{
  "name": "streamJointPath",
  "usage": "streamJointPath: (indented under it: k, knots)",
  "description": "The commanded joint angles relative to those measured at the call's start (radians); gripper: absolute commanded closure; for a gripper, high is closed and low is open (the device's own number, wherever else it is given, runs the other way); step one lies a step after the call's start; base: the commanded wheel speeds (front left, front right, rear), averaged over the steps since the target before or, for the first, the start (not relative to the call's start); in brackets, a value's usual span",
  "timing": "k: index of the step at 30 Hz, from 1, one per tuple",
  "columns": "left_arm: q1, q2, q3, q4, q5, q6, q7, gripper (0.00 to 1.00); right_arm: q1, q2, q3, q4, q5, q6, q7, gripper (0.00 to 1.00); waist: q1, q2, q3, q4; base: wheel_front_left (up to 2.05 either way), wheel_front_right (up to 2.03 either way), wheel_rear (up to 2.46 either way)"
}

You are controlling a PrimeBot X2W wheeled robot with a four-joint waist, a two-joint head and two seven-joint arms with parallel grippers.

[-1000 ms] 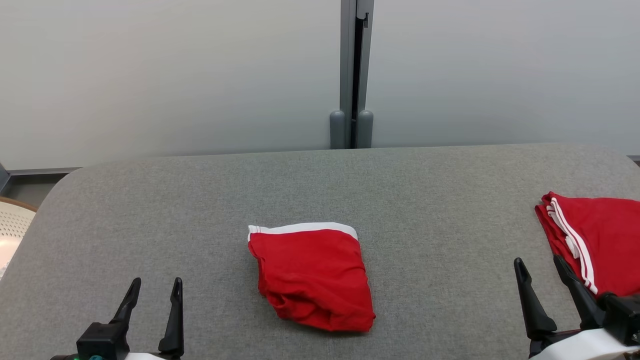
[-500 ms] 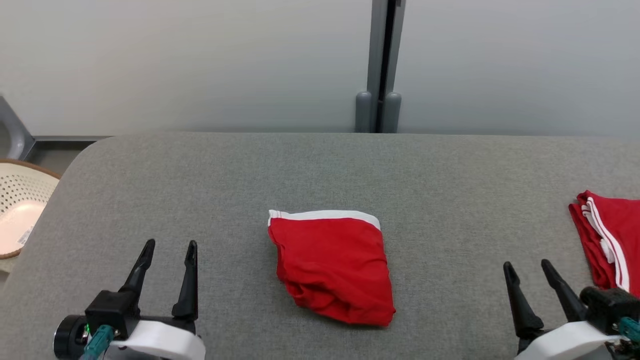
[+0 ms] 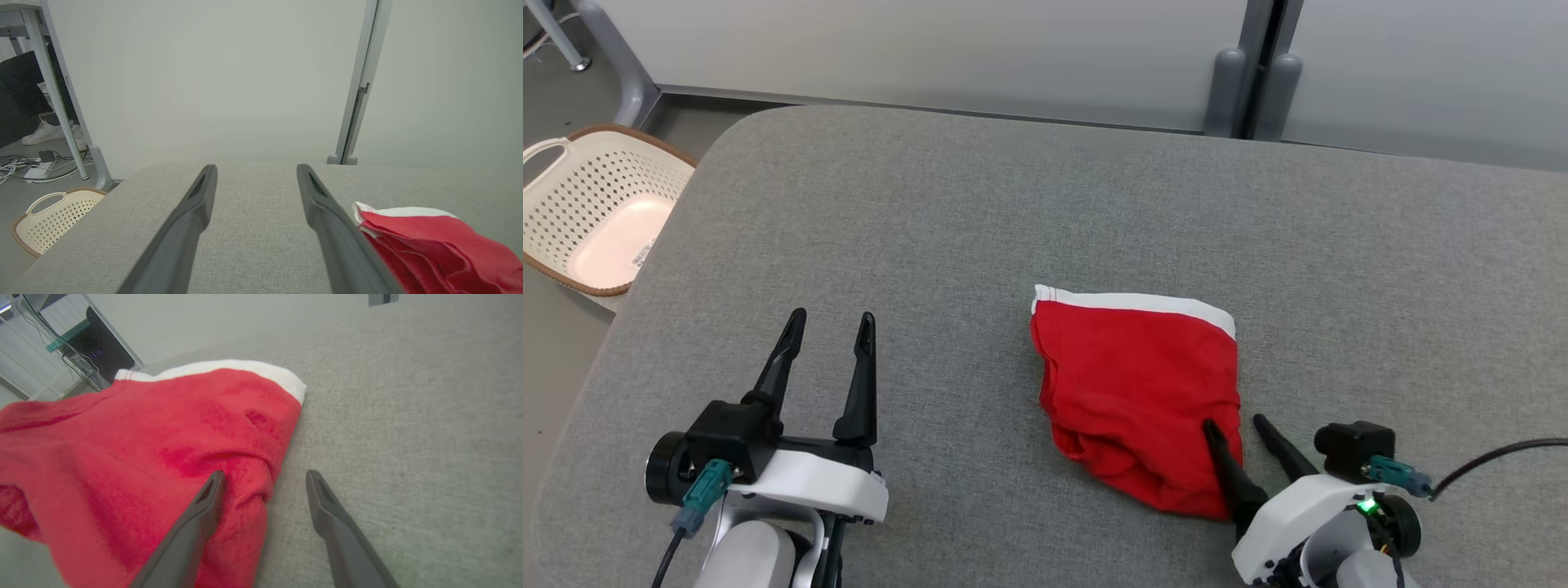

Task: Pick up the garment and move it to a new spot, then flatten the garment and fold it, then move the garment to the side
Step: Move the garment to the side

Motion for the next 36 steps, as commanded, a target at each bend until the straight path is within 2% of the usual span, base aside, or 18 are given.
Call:
streamJointPath:
  k: [1,4,5,6,7,8,12,17,22,30,36]
  knots:
    - [-0.019,-0.001,0.007,0.009,0.008,-0.005,-0.006,0.00,-0.017,-0.001,0.028,0.049,0.030,0.000,0.015,0.00,0.0000,0.0000,0.016,0.014,0.00,0.00,0.00]
    - [-0.028,-0.006,0.013,0.017,0.012,-0.009,-0.008,0.00,-0.034,0.005,0.087,0.119,0.074,0.000,0.052,0.00,0.0000,0.0000,0.021,0.013,0.00,0.00,0.00]
    - [-0.029,-0.006,0.014,0.019,0.014,-0.013,-0.009,0.00,-0.035,0.008,0.107,0.138,0.087,0.000,0.063,0.40,0.0000,0.0000,0.023,0.012,0.00,0.00,0.00]
    - [-0.029,-0.006,0.017,0.021,0.017,-0.014,-0.009,0.00,-0.040,0.009,0.122,0.151,0.097,0.000,0.069,0.63,0.0000,0.0000,0.026,0.010,0.00,0.00,0.00]
    - [-0.031,-0.007,0.019,0.022,0.018,-0.015,-0.009,0.00,-0.046,0.010,0.134,0.163,0.104,0.000,0.069,0.72,0.0000,0.0000,0.028,0.008,0.00,0.00,0.00]
    - [-0.037,-0.008,0.022,0.019,0.020,-0.017,-0.009,0.00,-0.053,0.010,0.144,0.169,0.112,0.000,0.062,1.00,0.0000,0.0000,0.031,0.007,0.00,0.00,0.00]
    - [-0.043,-0.010,0.030,0.011,0.030,-0.025,-0.009,0.00,-0.079,0.001,0.165,0.184,0.116,0.000,0.032,1.00,0.0000,0.0000,0.035,-0.003,0.00,0.00,0.00]
    - [-0.034,-0.009,0.042,0.000,0.048,-0.033,-0.009,0.00,-0.105,-0.045,0.210,0.188,0.113,-0.002,0.019,1.00,0.0000,0.0000,0.037,-0.049,0.00,0.00,0.00]
    - [-0.016,-0.003,0.055,-0.032,0.064,-0.033,-0.009,0.00,-0.092,-0.119,0.251,0.160,0.114,-0.003,0.015,1.00,0.0000,0.0000,0.039,-0.143,0.00,0.00,0.00]
    - [-0.008,0.009,0.059,-0.080,0.076,-0.033,-0.010,0.00,-0.071,-0.258,0.281,0.080,0.120,-0.003,0.033,1.00,0.0000,0.0000,0.055,-0.335,0.00,0.00,0.00]
    - [-0.035,0.014,0.040,-0.109,0.082,-0.043,-0.001,0.00,-0.140,-0.366,0.289,-0.016,0.094,-0.001,0.020,1.00,0.0000,0.0000,0.087,-0.426,0.00,0.00,0.00]
